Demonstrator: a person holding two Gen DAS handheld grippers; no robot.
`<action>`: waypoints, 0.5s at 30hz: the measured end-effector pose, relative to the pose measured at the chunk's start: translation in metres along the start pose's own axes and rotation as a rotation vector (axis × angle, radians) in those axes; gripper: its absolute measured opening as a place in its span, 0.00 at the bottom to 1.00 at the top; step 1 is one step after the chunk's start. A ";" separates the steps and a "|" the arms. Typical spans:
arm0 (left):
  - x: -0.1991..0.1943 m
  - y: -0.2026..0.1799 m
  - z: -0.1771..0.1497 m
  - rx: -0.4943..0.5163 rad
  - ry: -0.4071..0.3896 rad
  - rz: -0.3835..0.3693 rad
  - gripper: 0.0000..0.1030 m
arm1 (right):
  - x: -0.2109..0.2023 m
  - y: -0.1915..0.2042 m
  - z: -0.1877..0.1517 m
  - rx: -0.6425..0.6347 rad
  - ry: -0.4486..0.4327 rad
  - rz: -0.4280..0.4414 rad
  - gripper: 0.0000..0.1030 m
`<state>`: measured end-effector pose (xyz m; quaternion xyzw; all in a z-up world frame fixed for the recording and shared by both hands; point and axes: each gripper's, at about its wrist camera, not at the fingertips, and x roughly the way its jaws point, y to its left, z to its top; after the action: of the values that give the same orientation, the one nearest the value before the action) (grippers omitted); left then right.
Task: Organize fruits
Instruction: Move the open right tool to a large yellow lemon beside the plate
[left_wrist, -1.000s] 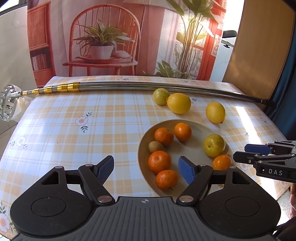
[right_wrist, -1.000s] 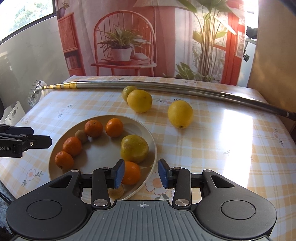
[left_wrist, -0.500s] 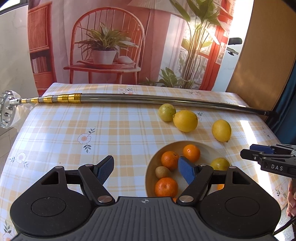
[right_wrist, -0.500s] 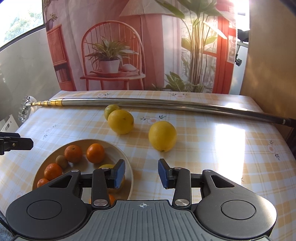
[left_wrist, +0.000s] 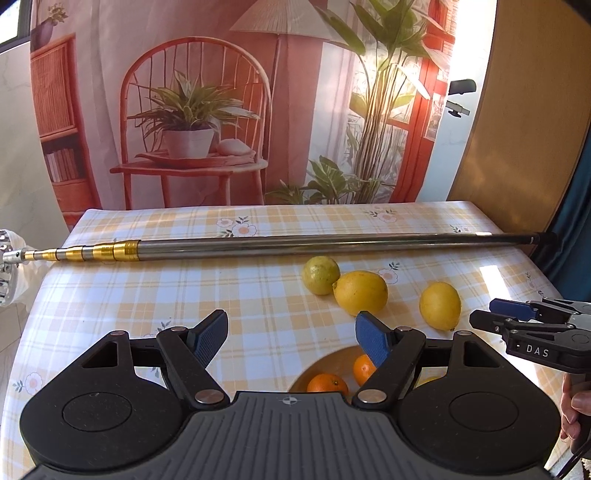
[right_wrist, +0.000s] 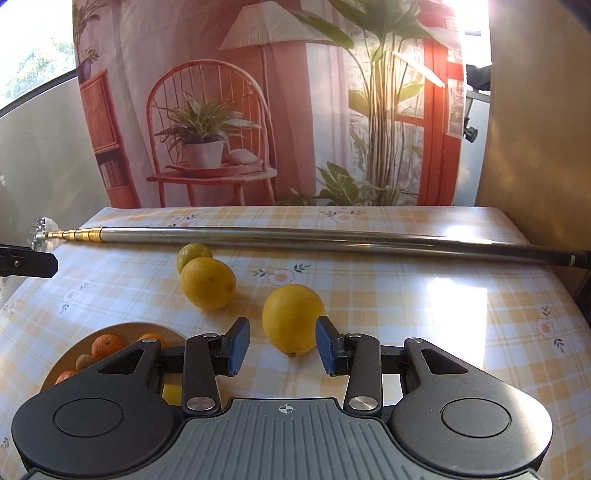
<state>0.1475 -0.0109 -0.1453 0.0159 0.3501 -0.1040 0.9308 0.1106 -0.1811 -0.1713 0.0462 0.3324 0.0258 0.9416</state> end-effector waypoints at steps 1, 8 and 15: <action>0.002 -0.002 0.002 0.006 -0.001 0.002 0.76 | 0.002 -0.002 0.000 0.003 0.001 0.001 0.35; 0.017 -0.010 0.017 0.013 -0.012 0.020 0.76 | 0.019 -0.014 0.001 0.016 -0.027 0.027 0.39; 0.030 -0.013 0.022 0.033 -0.009 0.034 0.76 | 0.045 -0.020 0.000 0.046 -0.055 0.051 0.54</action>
<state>0.1813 -0.0311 -0.1483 0.0370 0.3439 -0.0941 0.9336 0.1461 -0.1973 -0.2014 0.0769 0.3059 0.0410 0.9481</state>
